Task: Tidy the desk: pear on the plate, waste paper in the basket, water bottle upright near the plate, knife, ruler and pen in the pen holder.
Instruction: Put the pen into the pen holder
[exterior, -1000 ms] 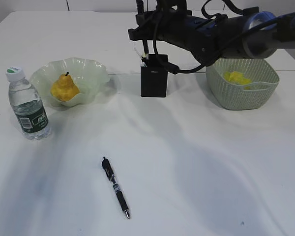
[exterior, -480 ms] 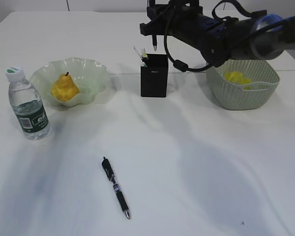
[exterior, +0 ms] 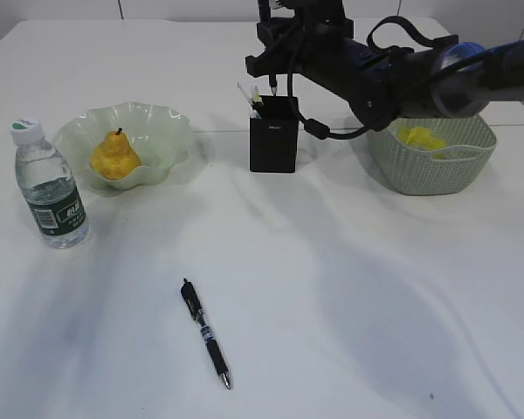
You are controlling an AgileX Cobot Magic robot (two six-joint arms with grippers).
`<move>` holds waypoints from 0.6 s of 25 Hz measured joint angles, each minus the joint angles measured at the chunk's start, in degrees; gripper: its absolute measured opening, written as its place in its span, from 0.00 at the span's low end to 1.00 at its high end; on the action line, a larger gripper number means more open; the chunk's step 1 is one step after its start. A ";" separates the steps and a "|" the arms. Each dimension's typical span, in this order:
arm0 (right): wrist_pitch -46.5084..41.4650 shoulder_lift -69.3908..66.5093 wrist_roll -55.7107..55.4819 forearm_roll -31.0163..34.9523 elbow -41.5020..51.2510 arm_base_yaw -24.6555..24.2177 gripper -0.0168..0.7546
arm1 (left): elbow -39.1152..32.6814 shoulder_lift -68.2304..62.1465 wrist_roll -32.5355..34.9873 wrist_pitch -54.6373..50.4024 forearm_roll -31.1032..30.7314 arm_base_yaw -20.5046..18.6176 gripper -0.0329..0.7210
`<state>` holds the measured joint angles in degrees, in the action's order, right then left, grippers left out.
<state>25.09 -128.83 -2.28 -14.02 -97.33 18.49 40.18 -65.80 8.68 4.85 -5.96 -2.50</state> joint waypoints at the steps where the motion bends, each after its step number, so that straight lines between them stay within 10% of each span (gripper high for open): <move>1: 0.15 -0.28 0.14 0.00 -0.60 -0.10 0.15 | 0.00 0.00 0.00 0.00 0.00 0.00 0.50; 15: 0.26 -5.13 0.37 1.96 -3.17 -2.30 0.15 | 0.00 0.00 0.00 0.33 -0.27 0.00 0.50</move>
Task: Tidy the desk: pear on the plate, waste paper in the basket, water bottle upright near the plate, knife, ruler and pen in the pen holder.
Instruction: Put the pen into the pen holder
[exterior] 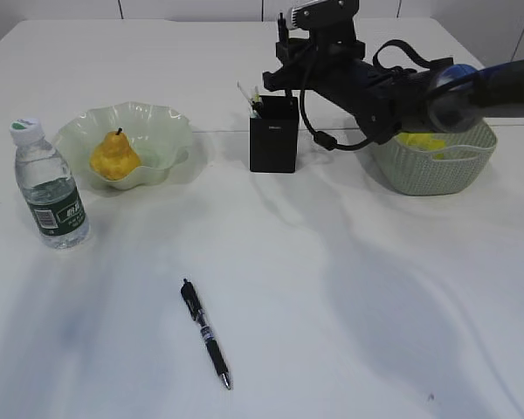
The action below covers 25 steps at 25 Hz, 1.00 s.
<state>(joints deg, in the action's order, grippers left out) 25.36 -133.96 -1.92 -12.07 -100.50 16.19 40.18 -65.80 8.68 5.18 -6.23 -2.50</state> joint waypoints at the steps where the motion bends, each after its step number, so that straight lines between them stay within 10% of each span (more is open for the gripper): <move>1: 0.00 -0.36 0.00 0.12 0.00 0.00 0.15 | 0.00 0.00 0.00 0.17 0.00 0.00 0.50; 25: 0.10 -2.75 -0.21 0.23 -0.36 -0.13 0.15 | 0.00 0.00 0.00 0.54 0.00 0.00 0.50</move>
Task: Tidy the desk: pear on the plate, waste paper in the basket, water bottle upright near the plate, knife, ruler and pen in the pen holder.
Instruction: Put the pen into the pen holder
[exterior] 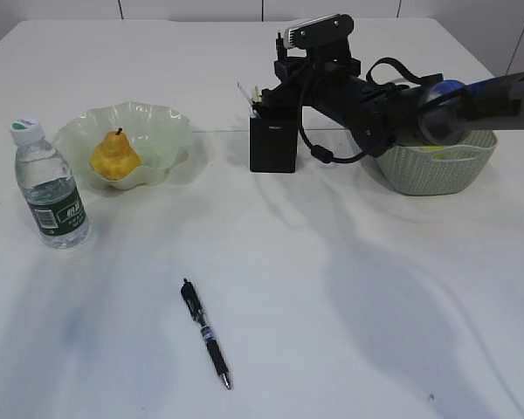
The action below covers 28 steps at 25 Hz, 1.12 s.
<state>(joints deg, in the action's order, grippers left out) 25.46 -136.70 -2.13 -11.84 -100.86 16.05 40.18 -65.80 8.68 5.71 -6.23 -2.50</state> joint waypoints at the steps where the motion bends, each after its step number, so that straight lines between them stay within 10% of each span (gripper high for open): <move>1: 0.00 0.00 0.00 0.00 0.00 0.00 0.15 | 0.00 0.00 0.00 0.00 0.00 0.00 0.50; 28: -1.75 0.00 -3.56 0.00 -0.04 -0.04 0.35 | 0.00 0.00 0.00 0.00 0.00 0.00 0.50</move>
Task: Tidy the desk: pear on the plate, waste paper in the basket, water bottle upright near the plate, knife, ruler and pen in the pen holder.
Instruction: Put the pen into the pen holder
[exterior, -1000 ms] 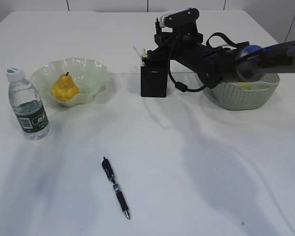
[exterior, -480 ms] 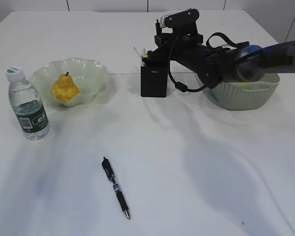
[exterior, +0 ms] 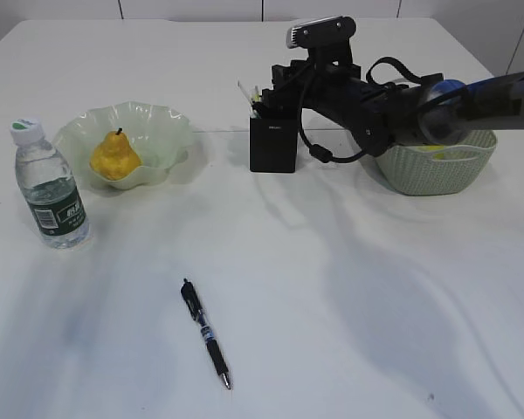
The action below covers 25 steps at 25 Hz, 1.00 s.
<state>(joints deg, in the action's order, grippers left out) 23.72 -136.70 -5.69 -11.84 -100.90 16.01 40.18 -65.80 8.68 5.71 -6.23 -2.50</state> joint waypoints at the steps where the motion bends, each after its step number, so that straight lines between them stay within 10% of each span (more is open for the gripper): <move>1: -1.11 0.10 -0.10 0.00 -0.09 0.00 0.35 | 0.00 0.00 0.00 0.00 0.00 0.00 0.50; 25: -23.72 9.71 -3.08 -3.77 -1.10 3.85 0.35 | 0.00 -0.73 0.00 2.06 -0.10 0.00 0.50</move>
<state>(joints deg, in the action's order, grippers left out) 0.00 -127.00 -8.77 -15.60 -101.99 19.87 40.18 -66.53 8.68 7.77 -6.33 -2.50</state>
